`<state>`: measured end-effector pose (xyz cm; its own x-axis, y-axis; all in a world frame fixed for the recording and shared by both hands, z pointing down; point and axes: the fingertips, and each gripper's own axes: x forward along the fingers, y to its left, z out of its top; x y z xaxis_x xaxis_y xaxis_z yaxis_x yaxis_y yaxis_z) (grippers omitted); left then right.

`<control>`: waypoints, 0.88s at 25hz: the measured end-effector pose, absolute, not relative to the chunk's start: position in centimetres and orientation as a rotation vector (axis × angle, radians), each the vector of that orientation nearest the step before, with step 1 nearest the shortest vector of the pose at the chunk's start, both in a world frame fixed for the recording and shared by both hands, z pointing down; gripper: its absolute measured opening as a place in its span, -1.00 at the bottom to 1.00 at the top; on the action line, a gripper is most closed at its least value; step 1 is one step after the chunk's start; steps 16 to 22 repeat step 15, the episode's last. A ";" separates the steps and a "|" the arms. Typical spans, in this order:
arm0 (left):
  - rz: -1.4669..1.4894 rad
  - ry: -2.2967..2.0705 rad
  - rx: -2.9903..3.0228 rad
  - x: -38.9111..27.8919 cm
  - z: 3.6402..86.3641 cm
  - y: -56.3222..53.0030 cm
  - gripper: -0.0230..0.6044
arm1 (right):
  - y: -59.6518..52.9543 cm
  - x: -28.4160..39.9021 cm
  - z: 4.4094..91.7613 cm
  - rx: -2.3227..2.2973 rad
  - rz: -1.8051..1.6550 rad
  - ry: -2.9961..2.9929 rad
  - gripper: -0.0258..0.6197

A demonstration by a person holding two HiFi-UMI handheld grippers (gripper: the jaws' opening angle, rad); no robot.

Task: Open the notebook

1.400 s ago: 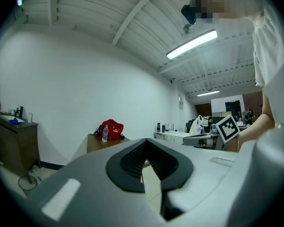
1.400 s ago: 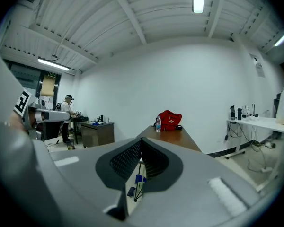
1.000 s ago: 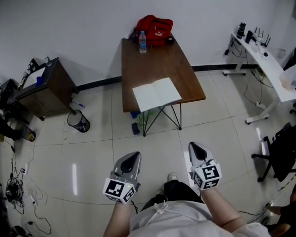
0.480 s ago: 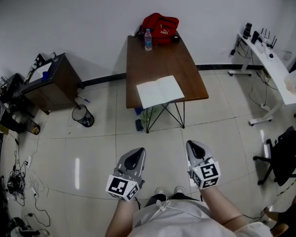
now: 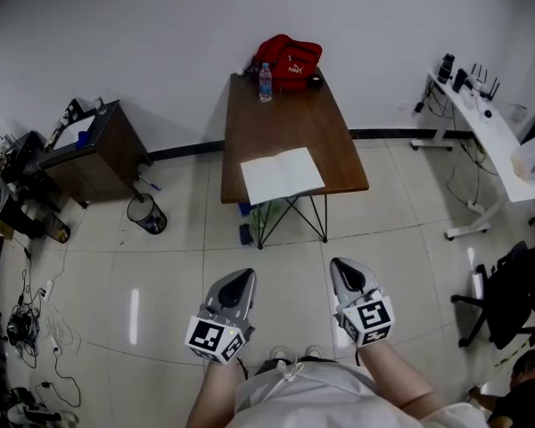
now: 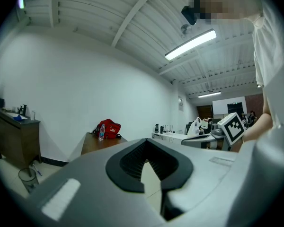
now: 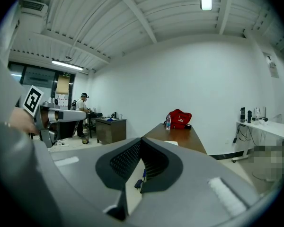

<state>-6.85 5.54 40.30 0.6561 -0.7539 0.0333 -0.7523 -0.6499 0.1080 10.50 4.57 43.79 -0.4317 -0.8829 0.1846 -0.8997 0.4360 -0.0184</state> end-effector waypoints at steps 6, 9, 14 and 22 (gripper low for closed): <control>-0.018 -1.265 2.762 -6.2 40.1 5.0 -0.91 | 4.1 10.9 43.6 1.574 0.173 -2.552 -0.90; -0.017 -1.263 2.760 -5.8 40.2 4.8 -0.91 | 3.8 11.2 43.7 1.564 0.170 -2.553 -0.90; -0.017 -1.256 2.759 -5.6 40.2 4.3 -0.90 | 3.2 11.2 43.7 1.552 0.166 -2.552 -0.90; -0.016 -1.257 2.758 -5.6 40.2 4.2 -0.91 | 3.1 11.1 43.7 1.549 0.166 -2.553 -0.90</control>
